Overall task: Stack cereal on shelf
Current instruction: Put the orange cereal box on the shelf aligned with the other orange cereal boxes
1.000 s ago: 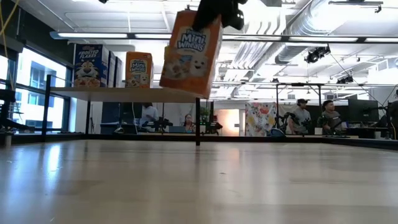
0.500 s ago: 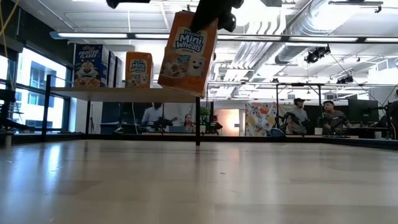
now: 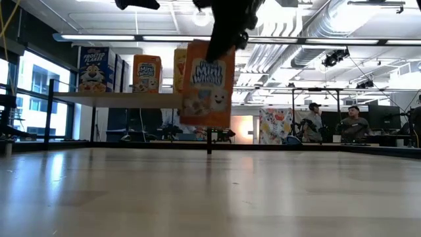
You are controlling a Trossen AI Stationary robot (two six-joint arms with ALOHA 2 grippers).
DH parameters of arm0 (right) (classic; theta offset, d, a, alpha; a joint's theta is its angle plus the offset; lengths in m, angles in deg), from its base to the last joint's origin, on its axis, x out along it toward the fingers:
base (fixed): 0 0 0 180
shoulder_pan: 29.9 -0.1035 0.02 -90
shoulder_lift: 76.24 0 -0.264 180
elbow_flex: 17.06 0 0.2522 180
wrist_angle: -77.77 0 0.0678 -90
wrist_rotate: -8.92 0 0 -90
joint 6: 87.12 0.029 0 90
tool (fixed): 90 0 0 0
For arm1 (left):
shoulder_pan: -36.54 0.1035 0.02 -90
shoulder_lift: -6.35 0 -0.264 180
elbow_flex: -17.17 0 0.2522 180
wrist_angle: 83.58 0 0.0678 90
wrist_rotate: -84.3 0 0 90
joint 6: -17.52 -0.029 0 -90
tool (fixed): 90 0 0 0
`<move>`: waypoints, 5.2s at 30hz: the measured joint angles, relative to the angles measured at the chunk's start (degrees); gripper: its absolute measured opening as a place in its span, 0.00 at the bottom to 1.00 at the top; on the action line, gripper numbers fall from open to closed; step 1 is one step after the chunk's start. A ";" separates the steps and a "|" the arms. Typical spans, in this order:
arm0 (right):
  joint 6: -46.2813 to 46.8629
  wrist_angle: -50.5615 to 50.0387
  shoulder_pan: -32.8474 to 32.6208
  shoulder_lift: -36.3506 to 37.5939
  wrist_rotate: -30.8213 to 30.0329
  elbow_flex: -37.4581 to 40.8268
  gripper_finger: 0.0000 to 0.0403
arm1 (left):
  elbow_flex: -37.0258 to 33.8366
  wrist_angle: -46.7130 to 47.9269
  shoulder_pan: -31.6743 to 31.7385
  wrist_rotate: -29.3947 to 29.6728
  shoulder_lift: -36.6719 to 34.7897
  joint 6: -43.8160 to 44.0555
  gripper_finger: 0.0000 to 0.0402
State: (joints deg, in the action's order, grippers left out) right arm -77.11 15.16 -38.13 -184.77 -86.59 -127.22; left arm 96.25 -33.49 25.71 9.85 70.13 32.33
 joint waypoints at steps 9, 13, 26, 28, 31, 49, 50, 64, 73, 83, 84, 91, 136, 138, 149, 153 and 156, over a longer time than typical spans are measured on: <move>0.05 -2.77 -0.04 -3.60 0.06 0.00 0.31 | 0.02 0.54 0.00 -0.01 -0.02 0.02 0.78; 0.25 -2.77 -0.04 -4.51 0.11 0.00 0.31 | 0.02 1.09 0.00 0.00 -0.02 0.05 0.78; -0.25 -2.64 -0.07 -5.27 -0.88 0.04 0.31 | 0.02 1.45 0.00 0.02 -0.04 0.05 0.78; -0.65 -2.61 -0.04 -5.27 -0.90 0.04 0.31 | 0.02 1.45 0.00 0.02 -0.04 0.02 0.78; 0.12 -2.61 -0.15 -5.27 -2.10 0.04 0.35 | 0.02 1.45 0.00 0.02 -0.04 0.02 0.78; 0.05 -3.06 -0.44 -5.01 -0.25 0.04 0.55 | 0.02 1.40 0.00 0.05 -0.04 0.02 0.78; 0.07 -3.09 -0.44 -4.77 -0.27 0.04 0.55 | 0.02 1.40 0.00 0.05 -0.04 0.02 0.78; -1.50 -18.51 -0.55 -4.17 -0.32 -14.30 0.55 | 0.04 1.40 0.00 0.05 -0.04 0.00 0.78; -2.53 -30.52 -3.15 -4.09 -8.30 -25.08 0.55 | 0.07 0.48 0.00 0.07 1.63 -3.95 0.78; 2.00 -35.27 -7.45 1.81 -20.49 -27.28 0.55 | 0.09 -5.07 -0.02 0.02 9.43 -8.94 0.78; 3.05 -35.75 -7.79 2.50 -22.12 -27.28 0.55 | 0.09 -5.75 -0.02 0.02 10.23 -9.38 0.78; 10.36 -40.05 -10.83 6.58 -30.95 -27.28 0.55 | 0.09 -8.66 -0.02 0.02 15.23 -11.00 0.78; 4.90 26.33 -17.46 67.91 -25.64 58.64 0.55 | 0.04 -14.00 1.22 -6.16 21.70 -10.49 0.78; 5.78 28.13 -17.46 71.07 -25.59 62.13 0.55 | 0.04 -14.21 1.93 -6.95 21.70 -10.40 0.78; 8.43 31.52 -17.44 80.73 -23.21 72.72 0.55 | 0.04 -17.33 2.73 -9.05 24.17 -10.40 0.78; 6.77 32.70 -17.45 81.77 -21.06 74.47 0.55 | 0.04 -17.27 2.73 -9.05 25.70 -10.27 0.78; 5.41 33.86 -17.46 82.07 -18.65 76.19 0.55 | 0.04 -17.35 2.99 -9.05 25.73 -9.31 0.78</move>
State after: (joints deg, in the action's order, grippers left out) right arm -71.70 49.02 -55.60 -102.70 -105.25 -51.03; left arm 96.29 -50.84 28.70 0.80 95.86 23.02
